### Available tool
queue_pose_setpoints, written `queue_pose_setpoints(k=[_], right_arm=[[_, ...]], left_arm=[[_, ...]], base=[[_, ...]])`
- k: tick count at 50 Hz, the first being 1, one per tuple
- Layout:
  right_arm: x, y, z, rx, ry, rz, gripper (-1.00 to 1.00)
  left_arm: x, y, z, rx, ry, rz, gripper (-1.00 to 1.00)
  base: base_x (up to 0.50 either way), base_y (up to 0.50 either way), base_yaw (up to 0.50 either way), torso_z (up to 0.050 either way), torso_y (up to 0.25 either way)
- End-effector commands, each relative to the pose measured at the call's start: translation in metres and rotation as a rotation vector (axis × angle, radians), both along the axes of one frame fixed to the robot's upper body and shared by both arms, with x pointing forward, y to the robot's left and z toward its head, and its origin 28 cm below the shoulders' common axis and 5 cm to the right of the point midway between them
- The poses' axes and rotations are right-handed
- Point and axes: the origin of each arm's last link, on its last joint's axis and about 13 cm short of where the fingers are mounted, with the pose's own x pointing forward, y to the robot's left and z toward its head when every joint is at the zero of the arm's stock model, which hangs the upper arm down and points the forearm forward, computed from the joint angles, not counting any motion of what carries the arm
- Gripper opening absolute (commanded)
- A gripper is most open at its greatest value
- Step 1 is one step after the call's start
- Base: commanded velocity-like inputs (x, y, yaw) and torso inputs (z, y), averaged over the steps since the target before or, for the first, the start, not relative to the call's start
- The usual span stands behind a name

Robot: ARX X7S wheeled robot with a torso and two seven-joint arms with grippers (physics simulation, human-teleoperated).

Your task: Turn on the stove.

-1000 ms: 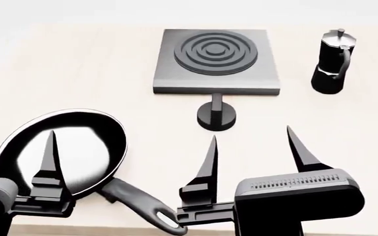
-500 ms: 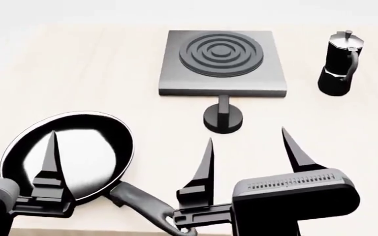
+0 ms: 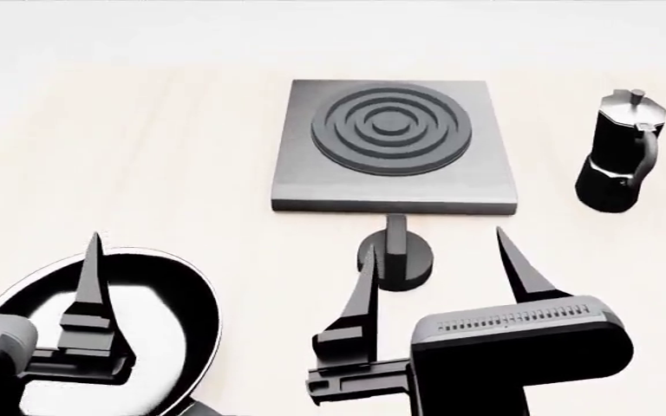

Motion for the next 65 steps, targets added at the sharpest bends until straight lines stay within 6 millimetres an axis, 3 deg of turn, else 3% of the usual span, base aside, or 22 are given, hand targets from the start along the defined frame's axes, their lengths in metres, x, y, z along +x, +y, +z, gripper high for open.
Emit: queue_pose_setpoints(k=[1,51,65], right_arm=[[0.0,0.0,0.0,-0.003,0.002,-0.002,1.0],[0.0,0.0,-0.001,-0.001,-0.002,0.0,1.0],[0.008,0.001,-0.011,0.019,0.12,0.004,1.0]], left_arm=[[-0.001,0.0,0.0,0.0,-0.002,0.002,1.0],[0.0,0.001,0.0,0.0,-0.001,0.005,1.0],[0.001,0.0,-0.001,0.0,0.001,0.003,1.0]], base=[[0.3,0.0,0.0,0.0,0.0],[0.3,0.0,0.0,0.0,0.0],[0.0,0.0,0.0,0.0,0.0]])
